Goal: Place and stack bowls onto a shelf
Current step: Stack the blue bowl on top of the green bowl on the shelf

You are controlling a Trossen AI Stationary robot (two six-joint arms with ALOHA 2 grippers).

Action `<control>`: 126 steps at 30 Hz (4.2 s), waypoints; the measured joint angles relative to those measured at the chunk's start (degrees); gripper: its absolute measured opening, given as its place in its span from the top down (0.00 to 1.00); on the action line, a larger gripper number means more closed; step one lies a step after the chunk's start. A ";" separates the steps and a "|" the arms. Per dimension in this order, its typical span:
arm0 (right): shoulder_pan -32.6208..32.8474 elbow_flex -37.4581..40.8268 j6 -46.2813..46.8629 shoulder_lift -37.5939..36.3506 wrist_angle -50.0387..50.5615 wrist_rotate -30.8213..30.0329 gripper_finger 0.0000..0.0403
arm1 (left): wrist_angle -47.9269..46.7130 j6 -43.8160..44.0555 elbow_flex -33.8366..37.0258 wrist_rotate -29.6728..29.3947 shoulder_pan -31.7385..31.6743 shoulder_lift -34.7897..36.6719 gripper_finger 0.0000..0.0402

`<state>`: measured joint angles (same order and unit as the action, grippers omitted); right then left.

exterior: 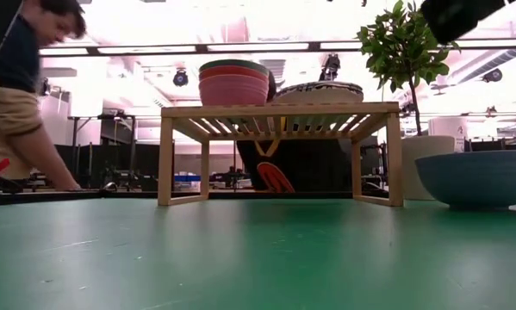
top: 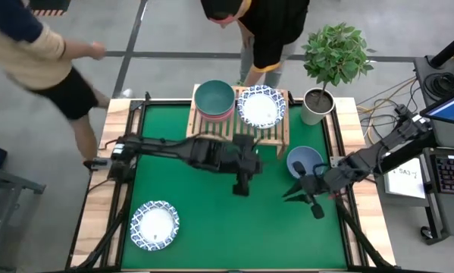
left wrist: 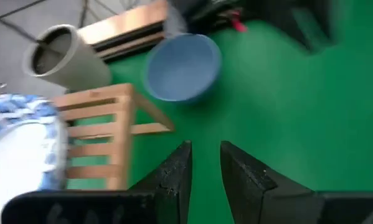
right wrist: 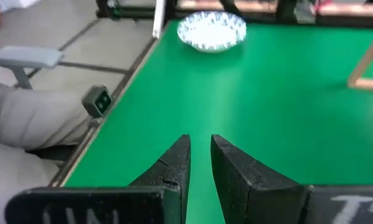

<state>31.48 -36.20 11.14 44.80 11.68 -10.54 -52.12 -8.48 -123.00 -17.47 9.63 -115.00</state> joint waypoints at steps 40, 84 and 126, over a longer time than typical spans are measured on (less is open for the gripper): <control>-16.20 -8.90 47.55 15.86 39.70 -2.68 0.73 | 45.85 18.13 70.49 -7.59 12.89 48.04 0.84; -2.43 -41.77 13.97 34.72 29.67 -2.87 0.98 | 56.15 9.93 81.66 -12.02 13.63 55.34 0.84; -42.82 -89.84 -33.69 62.40 39.65 -0.77 0.98 | 51.86 13.34 83.41 -11.95 15.19 63.06 0.84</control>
<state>-11.34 -126.04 -22.54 107.19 51.33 -11.31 -0.25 4.86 -39.59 -29.42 24.82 -51.94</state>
